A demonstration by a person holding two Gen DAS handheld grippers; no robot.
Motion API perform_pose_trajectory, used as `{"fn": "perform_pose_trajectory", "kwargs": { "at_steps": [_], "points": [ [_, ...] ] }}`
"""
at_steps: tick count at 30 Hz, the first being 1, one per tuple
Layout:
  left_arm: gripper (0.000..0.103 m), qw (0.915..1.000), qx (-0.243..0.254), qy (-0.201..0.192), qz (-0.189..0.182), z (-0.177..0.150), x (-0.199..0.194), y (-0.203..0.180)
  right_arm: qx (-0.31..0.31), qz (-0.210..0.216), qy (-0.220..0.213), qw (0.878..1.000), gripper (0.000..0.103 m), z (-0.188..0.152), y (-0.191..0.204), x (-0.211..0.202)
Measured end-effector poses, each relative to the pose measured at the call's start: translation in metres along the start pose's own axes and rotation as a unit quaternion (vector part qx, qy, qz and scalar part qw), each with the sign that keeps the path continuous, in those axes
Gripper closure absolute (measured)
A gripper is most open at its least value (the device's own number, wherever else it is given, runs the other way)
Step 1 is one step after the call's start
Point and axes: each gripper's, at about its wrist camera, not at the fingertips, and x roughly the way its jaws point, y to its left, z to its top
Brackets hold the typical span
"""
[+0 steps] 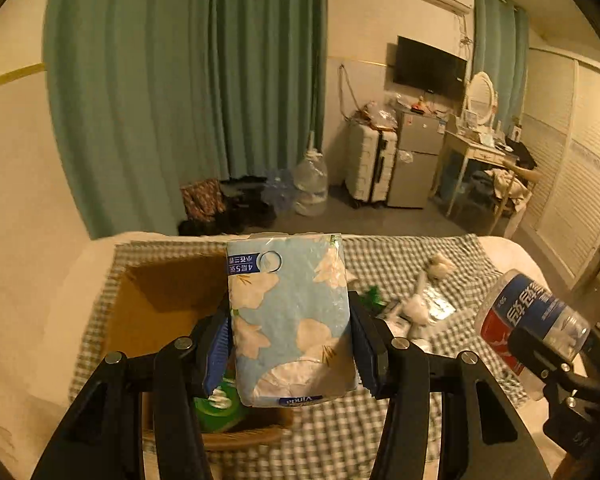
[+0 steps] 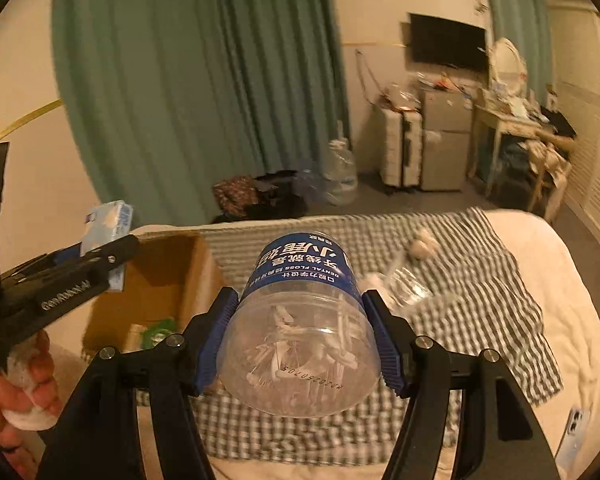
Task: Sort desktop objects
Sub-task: 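Carry the jar and tissue pack over the cardboard box, then open both tools to drop the jar and tissue pack into the box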
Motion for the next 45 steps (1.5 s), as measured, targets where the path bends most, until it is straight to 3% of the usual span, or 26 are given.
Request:
{"fn": "perform_pose_trajectory", "kwargs": {
  "at_steps": [8, 15, 24, 33, 35, 36, 37, 39, 40, 45],
  "points": [
    [0.05, 0.999, -0.043, 0.004, 0.01, -0.013, 0.004, 0.077, -0.05, 0.066, 0.011, 0.996, 0.04, 0.014, 0.09, 0.019],
    [0.05, 0.9961, -0.083, 0.021, 0.023, -0.031, 0.031, 0.139, -0.09, 0.087, 0.046, 0.991, 0.04, 0.004, 0.152, 0.059],
    [0.05, 0.9923, -0.107, 0.059, 0.022, -0.061, 0.075, 0.181, -0.101, 0.104, 0.101, 0.984, 0.04, -0.011, 0.195, 0.123],
    [0.049, 0.9899, -0.109, 0.09, 0.015, -0.083, 0.104, 0.191, -0.087, 0.096, 0.136, 0.982, 0.04, -0.017, 0.197, 0.17],
    [0.048, 0.9893, -0.111, 0.094, 0.011, -0.084, 0.106, 0.192, -0.079, 0.096, 0.139, 0.982, 0.039, -0.018, 0.197, 0.177],
    [0.041, 0.9887, -0.113, 0.098, 0.01, -0.085, 0.107, 0.193, -0.073, 0.098, 0.141, 0.983, 0.039, -0.018, 0.197, 0.181],
    [0.025, 0.9882, -0.115, 0.101, 0.008, -0.085, 0.108, 0.193, -0.065, 0.1, 0.143, 0.983, 0.039, -0.017, 0.195, 0.184],
    [0.006, 0.9871, -0.123, 0.101, 0.02, -0.085, 0.107, 0.195, -0.047, 0.104, 0.148, 0.982, 0.034, -0.015, 0.19, 0.188],
    [0.006, 0.9872, -0.126, 0.095, 0.024, -0.085, 0.105, 0.195, -0.035, 0.106, 0.145, 0.983, 0.029, -0.013, 0.186, 0.187],
    [0.006, 0.9898, -0.109, 0.086, 0.033, -0.082, 0.099, 0.187, -0.011, 0.098, 0.124, 0.987, 0.027, -0.006, 0.169, 0.173]
  ]
}}
